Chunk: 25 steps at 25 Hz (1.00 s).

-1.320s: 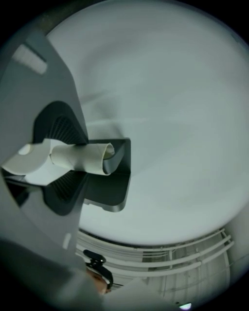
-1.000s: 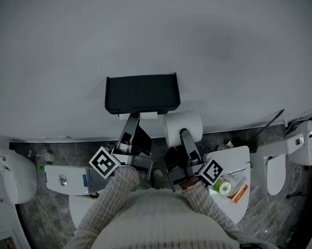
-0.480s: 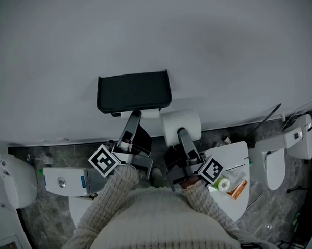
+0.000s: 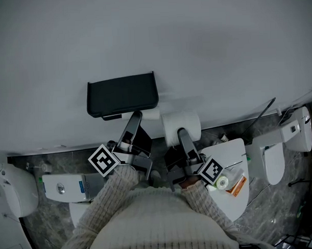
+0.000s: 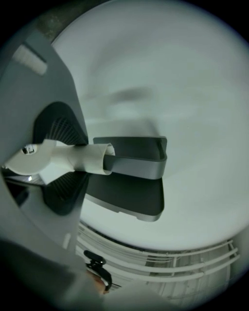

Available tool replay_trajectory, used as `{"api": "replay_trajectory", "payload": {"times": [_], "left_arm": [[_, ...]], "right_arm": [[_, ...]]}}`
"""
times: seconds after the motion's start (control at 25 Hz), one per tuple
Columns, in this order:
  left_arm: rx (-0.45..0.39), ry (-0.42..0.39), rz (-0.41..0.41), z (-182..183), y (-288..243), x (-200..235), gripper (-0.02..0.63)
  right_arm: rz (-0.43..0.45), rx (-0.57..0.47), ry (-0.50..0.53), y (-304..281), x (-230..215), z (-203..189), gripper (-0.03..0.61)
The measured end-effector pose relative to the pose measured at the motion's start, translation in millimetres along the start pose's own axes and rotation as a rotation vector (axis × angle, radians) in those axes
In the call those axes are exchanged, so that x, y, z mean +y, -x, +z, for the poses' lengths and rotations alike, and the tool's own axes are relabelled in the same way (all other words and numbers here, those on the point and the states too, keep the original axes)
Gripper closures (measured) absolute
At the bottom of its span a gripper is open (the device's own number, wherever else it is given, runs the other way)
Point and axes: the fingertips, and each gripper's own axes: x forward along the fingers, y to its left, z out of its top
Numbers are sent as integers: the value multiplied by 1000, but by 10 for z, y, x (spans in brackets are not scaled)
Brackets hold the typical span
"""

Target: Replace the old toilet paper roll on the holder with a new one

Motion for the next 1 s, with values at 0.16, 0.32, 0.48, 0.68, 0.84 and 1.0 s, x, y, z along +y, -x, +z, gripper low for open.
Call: {"api": "replay_trajectory", "payload": {"times": [0.16, 0.32, 0.48, 0.68, 0.84, 1.0], "left_arm": [[38, 7, -12, -37, -27, -7, 454], [69, 30, -20, -45, -79, 34, 454], [104, 52, -28, -94, -100, 66, 456], [143, 85, -39, -127, -128, 105, 456], [168, 93, -41, -165, -131, 127, 456], [191, 107, -37, -206, -143, 160, 456]], "right_arm": [[6, -35, 10, 29, 30, 13, 146], [4, -71, 19, 35, 31, 39, 146], [-6, -118, 23, 108, 28, 67, 146], [-14, -165, 45, 180, 20, 93, 146], [-27, -194, 48, 246, 2, 98, 146], [-30, -221, 42, 281, -14, 118, 146]]}}
